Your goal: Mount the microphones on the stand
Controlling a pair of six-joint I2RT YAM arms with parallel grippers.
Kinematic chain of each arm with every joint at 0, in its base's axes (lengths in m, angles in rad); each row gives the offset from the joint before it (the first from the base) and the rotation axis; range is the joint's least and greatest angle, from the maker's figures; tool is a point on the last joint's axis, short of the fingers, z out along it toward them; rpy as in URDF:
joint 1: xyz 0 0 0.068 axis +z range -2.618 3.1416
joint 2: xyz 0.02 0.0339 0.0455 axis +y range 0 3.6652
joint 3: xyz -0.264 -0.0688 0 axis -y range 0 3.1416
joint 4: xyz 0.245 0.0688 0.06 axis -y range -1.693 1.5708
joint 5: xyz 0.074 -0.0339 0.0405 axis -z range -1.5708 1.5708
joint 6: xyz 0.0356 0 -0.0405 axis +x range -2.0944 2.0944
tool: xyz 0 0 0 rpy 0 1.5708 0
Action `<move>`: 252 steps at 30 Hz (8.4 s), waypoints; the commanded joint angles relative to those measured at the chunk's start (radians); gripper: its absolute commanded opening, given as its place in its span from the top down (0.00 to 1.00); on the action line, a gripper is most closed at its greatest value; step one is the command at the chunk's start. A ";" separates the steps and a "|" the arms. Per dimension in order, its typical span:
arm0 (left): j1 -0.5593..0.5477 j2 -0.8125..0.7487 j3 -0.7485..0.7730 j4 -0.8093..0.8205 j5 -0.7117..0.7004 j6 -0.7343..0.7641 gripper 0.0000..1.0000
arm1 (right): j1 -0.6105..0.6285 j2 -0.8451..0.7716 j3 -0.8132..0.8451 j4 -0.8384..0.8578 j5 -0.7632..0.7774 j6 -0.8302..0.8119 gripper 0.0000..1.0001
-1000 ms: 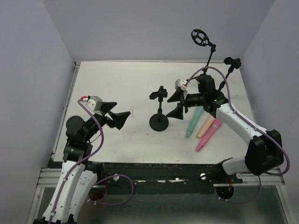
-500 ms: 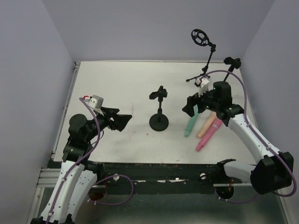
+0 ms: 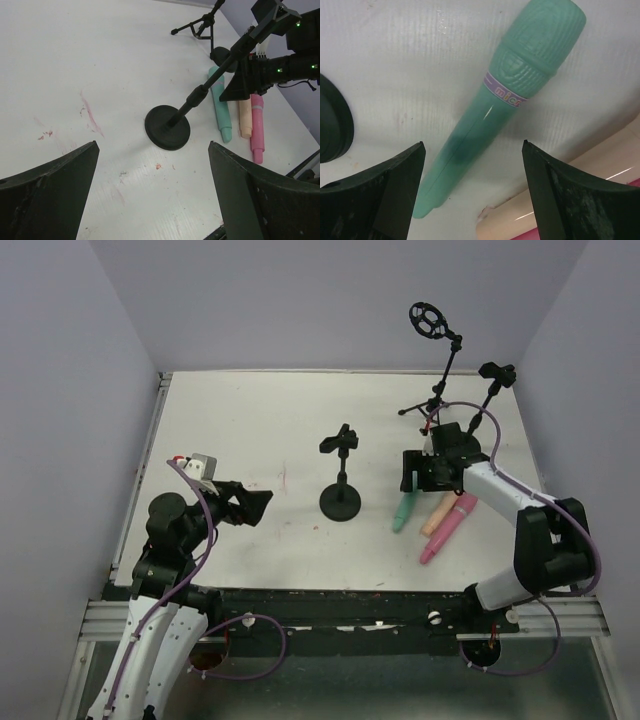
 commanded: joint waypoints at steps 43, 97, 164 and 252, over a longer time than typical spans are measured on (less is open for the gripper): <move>-0.242 0.363 0.479 0.428 0.342 -0.436 0.01 | 0.004 -0.263 0.623 -0.320 -0.843 -0.391 0.82; -0.697 0.894 0.721 0.722 -0.112 -0.230 0.89 | 0.001 -0.255 0.622 -0.114 -1.204 -0.075 0.70; -0.528 -0.129 0.077 0.082 -0.140 0.253 1.00 | 0.248 0.162 0.832 -0.469 -0.902 -0.884 0.49; -0.493 0.644 0.404 0.590 -0.103 0.212 1.00 | 0.245 0.061 0.702 -0.535 -0.954 -0.986 0.85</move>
